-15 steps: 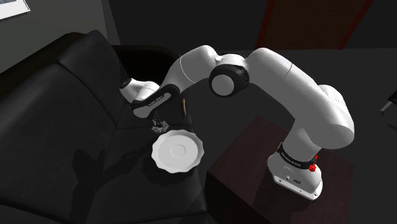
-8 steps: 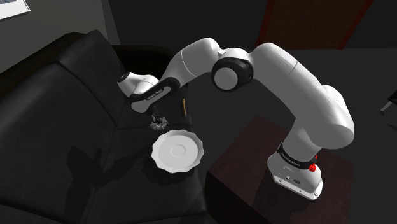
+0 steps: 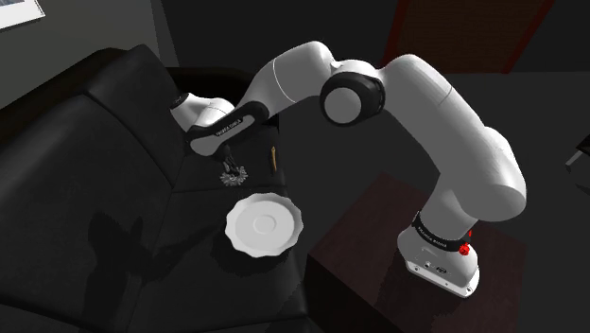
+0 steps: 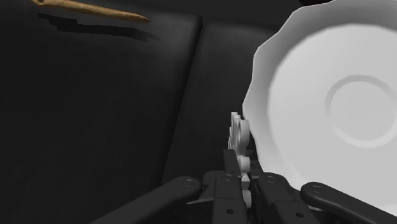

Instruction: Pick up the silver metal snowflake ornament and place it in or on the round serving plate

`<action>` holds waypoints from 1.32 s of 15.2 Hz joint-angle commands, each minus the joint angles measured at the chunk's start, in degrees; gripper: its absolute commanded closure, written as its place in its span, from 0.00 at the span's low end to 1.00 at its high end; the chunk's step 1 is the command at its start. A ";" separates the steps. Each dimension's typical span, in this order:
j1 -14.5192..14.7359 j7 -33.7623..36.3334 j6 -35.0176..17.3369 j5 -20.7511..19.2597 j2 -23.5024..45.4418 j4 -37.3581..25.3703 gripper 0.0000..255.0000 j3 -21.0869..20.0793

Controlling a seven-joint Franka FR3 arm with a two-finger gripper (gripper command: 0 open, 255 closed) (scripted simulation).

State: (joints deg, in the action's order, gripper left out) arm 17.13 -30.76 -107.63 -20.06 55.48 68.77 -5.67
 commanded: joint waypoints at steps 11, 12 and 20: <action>1.10 7.98 -10.26 -0.07 -21.12 33.06 1.00 -2.38; 1.31 8.79 -11.12 0.01 -22.90 35.85 1.00 -2.68; 2.42 12.59 -16.02 -0.23 -26.91 45.45 1.00 -3.58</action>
State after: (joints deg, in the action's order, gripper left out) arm 19.51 -18.39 -123.06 -20.07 27.97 114.21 -9.38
